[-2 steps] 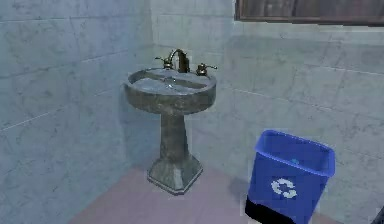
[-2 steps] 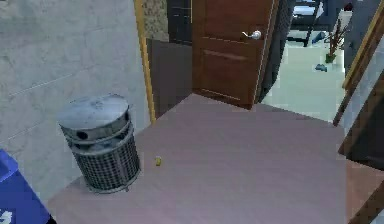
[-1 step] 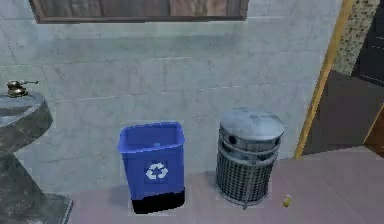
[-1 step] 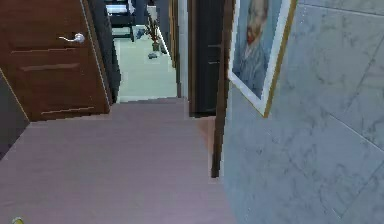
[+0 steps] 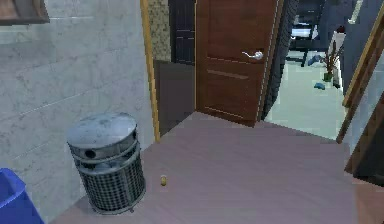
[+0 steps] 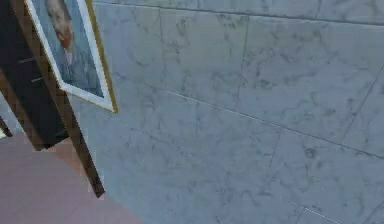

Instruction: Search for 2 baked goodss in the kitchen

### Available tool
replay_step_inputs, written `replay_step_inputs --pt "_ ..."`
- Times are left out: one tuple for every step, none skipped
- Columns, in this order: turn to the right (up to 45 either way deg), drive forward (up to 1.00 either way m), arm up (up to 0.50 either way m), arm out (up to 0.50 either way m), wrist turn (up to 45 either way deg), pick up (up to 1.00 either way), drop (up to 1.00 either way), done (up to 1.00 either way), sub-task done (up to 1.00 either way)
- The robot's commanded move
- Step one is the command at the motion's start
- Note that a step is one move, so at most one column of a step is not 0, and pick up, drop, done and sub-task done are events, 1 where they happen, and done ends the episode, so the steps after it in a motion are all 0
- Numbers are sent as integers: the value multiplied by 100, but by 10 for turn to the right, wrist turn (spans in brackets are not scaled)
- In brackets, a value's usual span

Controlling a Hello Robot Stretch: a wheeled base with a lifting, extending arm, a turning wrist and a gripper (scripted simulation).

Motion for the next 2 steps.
replay_step_inputs --pt "0 100 0 0 0 0 0 0 0" --pt "90 0 0 0 0 0 0 0 0"
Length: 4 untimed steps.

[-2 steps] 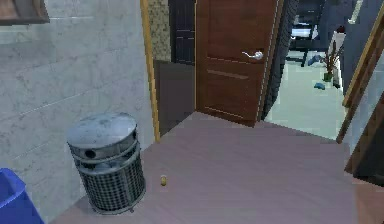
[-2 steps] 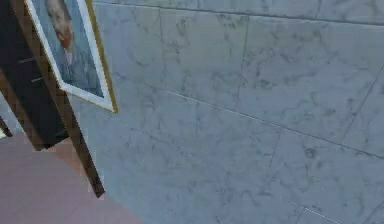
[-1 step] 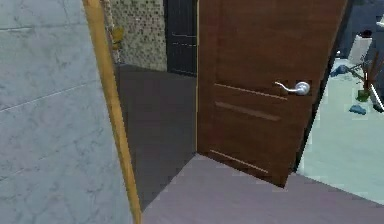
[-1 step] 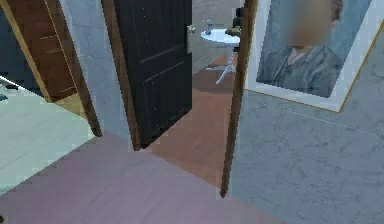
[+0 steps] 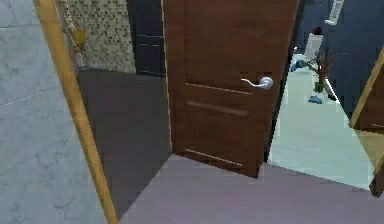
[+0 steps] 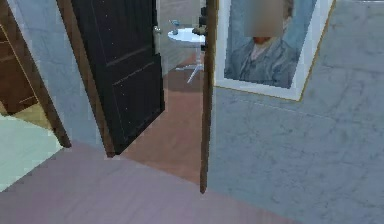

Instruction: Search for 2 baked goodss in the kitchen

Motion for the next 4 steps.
replay_step_inputs --pt "0 15 0 0 0 0 0 0 0" --pt "-90 0 0 0 0 0 0 0 0" --pt "0 70 0 0 0 0 0 0 0" --pt "-90 0 0 0 0 0 0 0 0"
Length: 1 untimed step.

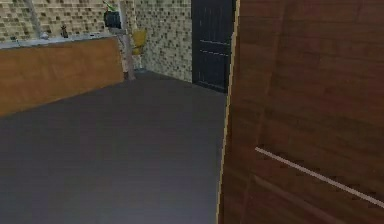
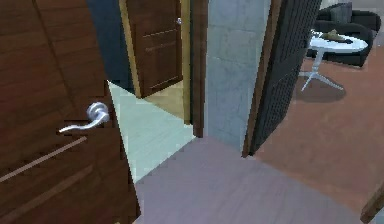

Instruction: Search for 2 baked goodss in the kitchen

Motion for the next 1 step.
replay_step_inputs --pt "-30 0 0 0 0 0 0 0 0"
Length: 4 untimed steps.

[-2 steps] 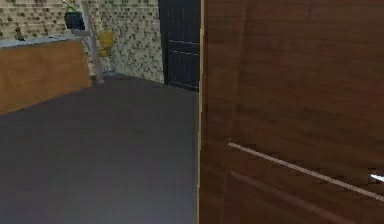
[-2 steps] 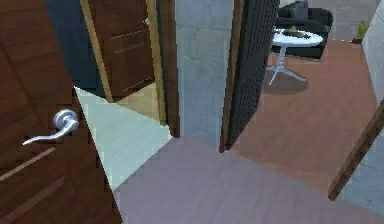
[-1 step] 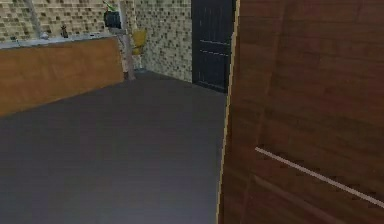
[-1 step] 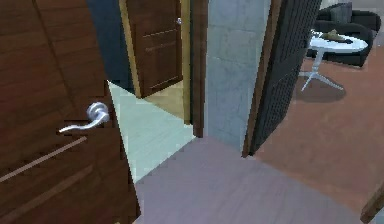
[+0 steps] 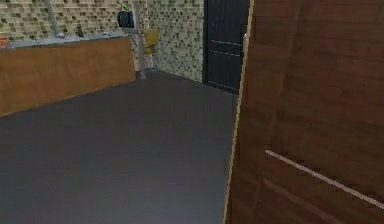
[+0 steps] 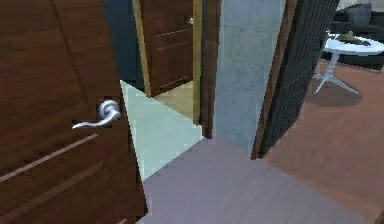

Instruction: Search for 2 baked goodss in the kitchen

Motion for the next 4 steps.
replay_step_inputs --pt "0 50 0 0 0 0 0 0 0" --pt "-390 0 0 0 0 0 0 0 0" --pt "0 15 0 0 0 0 0 0 0" --pt "-120 0 0 0 0 0 0 0 0"
